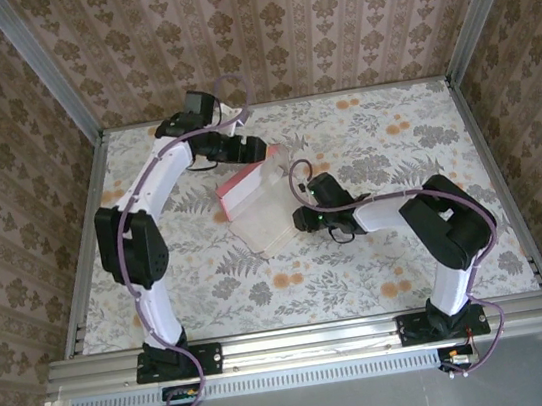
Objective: Fold the paper box
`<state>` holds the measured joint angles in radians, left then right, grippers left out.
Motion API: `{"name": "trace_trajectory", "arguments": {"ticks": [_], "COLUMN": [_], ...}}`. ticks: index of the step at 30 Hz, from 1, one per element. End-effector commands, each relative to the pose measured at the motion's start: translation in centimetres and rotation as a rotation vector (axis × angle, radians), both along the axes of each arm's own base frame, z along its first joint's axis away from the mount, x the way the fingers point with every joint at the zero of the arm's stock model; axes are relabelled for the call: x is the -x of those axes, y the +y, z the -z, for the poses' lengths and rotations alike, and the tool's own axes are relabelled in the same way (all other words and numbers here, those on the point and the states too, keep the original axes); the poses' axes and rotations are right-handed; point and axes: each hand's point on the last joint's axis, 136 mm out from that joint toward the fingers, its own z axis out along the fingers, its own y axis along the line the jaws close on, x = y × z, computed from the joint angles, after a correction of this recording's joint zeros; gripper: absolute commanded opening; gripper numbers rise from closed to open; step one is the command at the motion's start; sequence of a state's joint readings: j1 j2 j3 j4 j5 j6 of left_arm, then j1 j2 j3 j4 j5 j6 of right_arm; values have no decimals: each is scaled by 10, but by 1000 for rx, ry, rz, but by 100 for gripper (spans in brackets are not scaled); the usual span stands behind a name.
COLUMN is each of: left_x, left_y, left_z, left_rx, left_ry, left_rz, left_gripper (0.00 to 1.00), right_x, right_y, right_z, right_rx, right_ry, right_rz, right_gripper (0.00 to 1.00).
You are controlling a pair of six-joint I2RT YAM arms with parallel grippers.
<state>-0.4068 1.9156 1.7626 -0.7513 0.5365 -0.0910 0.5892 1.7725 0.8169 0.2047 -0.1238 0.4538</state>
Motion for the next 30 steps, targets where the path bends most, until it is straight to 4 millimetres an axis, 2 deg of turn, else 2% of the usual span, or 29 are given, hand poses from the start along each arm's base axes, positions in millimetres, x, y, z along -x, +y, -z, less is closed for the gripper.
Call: {"name": "trace_trajectory", "arguments": {"ticks": [1,6,10,16,18,19,24,28,30], "left_x": [7,22,29,38,43,55,95,135,154], "left_y": [4,13,17,10,9,-3,-18,-28,-33], "left_z": [-21,-27,-24,-22,-22,-23,-31,-25,-13], "left_rx": [-6,-2,-22,2,-6,-19,-85,-117,-142], "left_ry": [-88,-108,-98,-78,-80,-90,-178,-215,-226], "left_rz": [-39,-52,-47,-23,-13,20,84,134,151], "left_gripper": [80,80,80,80,79,78,76,76,76], "right_x": [18,38,61,97,104,104,98,80,69], "right_y": [-9,-19,-31,-46,-50,-50,-59,-80,-92], "right_z": [9,14,18,13,3,-10,-63,-98,-109], "right_rx": [41,98,124,128,117,100,60,0,-15], "right_ry": [50,76,108,142,126,98,-25,-90,-111], "right_rz": [36,31,17,-26,-32,-35,-30,40,73], "right_gripper": [32,32,31,30,30,31,32,34,35]}}
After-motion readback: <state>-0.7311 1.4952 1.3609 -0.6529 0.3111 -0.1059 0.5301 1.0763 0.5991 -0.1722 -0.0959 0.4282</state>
